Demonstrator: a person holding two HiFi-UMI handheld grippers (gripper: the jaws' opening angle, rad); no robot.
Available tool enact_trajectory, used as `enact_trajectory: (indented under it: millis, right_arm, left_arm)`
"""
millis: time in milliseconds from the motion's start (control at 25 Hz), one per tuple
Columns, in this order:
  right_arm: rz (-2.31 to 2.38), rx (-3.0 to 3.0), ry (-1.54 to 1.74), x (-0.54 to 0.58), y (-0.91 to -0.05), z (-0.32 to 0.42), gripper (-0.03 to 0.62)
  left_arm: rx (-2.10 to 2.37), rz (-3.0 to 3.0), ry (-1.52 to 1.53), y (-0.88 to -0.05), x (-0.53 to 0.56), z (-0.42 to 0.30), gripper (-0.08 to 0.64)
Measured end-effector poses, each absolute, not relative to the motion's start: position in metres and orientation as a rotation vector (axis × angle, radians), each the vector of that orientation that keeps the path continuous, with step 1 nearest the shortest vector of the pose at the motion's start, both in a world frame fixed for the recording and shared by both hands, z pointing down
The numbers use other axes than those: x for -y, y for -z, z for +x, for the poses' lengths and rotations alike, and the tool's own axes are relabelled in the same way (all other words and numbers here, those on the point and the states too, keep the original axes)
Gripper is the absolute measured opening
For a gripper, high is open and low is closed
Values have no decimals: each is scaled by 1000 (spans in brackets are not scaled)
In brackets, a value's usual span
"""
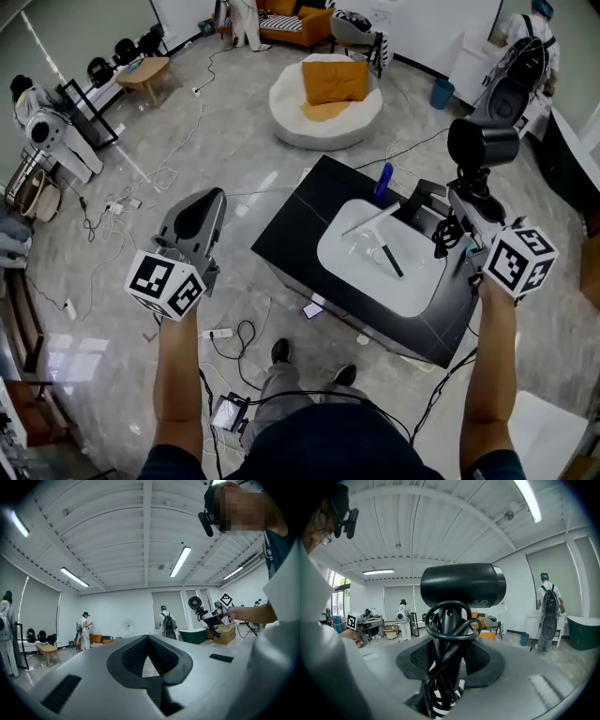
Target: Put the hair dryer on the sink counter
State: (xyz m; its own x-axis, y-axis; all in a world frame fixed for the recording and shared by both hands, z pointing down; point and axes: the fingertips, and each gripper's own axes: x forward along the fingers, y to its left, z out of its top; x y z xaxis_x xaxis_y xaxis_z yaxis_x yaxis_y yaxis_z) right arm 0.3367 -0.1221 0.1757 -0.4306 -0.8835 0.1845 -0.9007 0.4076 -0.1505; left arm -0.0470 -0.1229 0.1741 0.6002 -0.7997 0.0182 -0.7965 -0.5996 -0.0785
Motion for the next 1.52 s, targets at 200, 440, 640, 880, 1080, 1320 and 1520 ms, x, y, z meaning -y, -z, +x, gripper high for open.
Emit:
enact_trajectory:
  millis: [200,440,640,880,1080,1320,1520]
  right_arm:
    - [1582,2568,-383,145,-197,313,169]
    - [1543,2557,-435,174,-222,289,169]
    - [1503,2533,-468,195,-245,267,169]
    - [1452,2507,-512,221,-279,238,169]
    - [1415,2477,-560,239,-311,219,169]
    - [1387,2435,-621,256,-350,203,169]
    - [1377,2399,-661,267,-380,194,169]
  left_arm:
    - [-1432,-2743,89,-191,127,-70,6]
    - [-1473,-2737,123,-206,140,-91,6]
    - [-1514,-2725,129,-218,149,-112,6]
    - [-1547,-2726,155,-242,160,-132,6]
    - [-1565,-2748,172,-260,167,-144,6]
    - [-1582,-2773,188,-283,178,-155,6]
    - [-1593,-2792,191,-299,184,-161,6]
